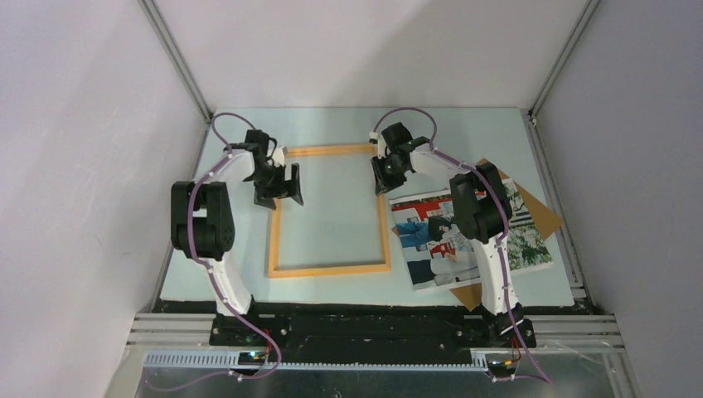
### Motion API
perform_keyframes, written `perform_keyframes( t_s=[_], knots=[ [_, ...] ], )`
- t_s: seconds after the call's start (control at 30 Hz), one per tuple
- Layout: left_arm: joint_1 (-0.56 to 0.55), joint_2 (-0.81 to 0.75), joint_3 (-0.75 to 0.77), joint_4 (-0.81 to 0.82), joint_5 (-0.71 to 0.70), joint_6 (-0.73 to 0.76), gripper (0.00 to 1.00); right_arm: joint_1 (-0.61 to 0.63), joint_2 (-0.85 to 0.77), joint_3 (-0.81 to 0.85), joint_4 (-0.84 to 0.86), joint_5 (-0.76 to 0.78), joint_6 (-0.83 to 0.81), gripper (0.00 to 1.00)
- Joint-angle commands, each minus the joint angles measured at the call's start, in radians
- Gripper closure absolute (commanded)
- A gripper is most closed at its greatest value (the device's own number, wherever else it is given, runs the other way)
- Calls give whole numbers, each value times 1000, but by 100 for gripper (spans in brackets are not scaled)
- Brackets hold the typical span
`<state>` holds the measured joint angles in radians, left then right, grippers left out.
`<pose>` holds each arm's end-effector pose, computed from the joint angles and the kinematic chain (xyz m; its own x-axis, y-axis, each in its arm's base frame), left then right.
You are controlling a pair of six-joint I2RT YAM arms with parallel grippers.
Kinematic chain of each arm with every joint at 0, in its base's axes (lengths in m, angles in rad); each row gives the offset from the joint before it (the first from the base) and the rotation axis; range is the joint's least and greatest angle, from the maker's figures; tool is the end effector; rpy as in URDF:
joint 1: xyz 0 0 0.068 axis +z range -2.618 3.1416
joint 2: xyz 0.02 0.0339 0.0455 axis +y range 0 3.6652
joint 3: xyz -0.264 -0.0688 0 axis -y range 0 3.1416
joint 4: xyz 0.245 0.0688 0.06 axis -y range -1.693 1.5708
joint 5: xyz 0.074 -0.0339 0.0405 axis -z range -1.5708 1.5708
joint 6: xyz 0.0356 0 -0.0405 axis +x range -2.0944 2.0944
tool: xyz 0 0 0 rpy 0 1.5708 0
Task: Put the photo into the frame
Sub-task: Place the photo frame item in the photo frame.
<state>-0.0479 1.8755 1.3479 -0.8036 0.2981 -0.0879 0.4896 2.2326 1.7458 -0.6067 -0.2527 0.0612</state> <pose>0.3658 -0.0280 0.1889 -0.9767 -0.0372 -0.2113 0.0298 0.9519 -0.3050 0.4165 0.2320 0.1638 -0.8165 -0.3680 -0.4449 -0.5077 0.8245 0.2498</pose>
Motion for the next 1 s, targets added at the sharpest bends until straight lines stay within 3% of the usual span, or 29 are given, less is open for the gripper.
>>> perform_keyframes(
  t_s=[0.0, 0.43, 0.7, 0.97],
  knots=[
    [-3, -65, 14, -11, -37, 29, 3, 21, 26, 9, -18, -31, -25, 77],
    [-1, -78, 29, -6, -111, 64, 4, 28, 13, 6, -18, -22, -31, 75],
    [-1, -36, 64, 16, -164, 86, 9, 30, -13, -12, -15, -22, -34, 64],
    [0, 24, 100, 19, -157, 107, 20, 32, -51, -49, -4, -18, -43, 56]
  ],
)
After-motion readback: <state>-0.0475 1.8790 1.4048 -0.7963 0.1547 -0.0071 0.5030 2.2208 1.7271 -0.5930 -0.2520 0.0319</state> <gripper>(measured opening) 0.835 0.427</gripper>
